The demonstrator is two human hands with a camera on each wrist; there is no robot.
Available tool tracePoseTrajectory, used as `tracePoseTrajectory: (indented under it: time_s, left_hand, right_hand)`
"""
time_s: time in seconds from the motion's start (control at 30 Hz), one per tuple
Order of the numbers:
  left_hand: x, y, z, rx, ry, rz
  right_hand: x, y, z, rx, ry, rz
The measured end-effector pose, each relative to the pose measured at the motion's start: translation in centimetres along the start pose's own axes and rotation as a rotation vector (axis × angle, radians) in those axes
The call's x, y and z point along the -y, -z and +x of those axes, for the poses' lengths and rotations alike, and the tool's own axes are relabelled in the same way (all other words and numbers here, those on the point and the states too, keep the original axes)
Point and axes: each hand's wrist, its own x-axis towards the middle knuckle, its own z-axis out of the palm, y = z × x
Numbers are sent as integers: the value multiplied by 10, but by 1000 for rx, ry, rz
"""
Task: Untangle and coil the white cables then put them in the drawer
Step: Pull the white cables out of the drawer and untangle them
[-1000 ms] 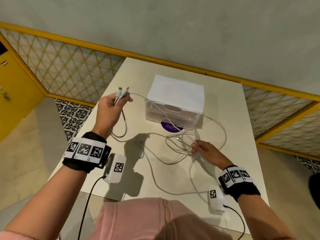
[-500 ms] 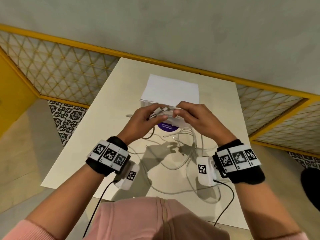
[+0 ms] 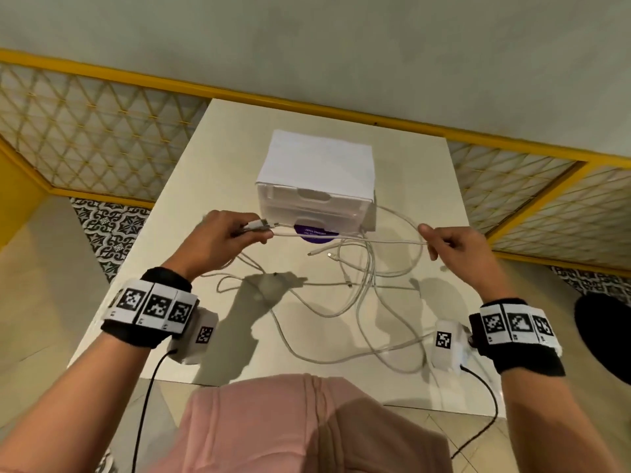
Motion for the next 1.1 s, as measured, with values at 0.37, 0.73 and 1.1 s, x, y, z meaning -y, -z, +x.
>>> tracePoseTrajectory:
  time_s: [0.37,0.73,1.1]
  left_hand:
    - [-5,-67,-19,558,114,162]
    - [8,-52,-26,400,227,24]
    - [12,-39,-41,197,358,-288]
  right_hand:
    - [-86,-27,-50,263,-252,-402]
    - [-60,-105,-32,265,-58,-395]
    - [-8,-204,-11,620,19,-164]
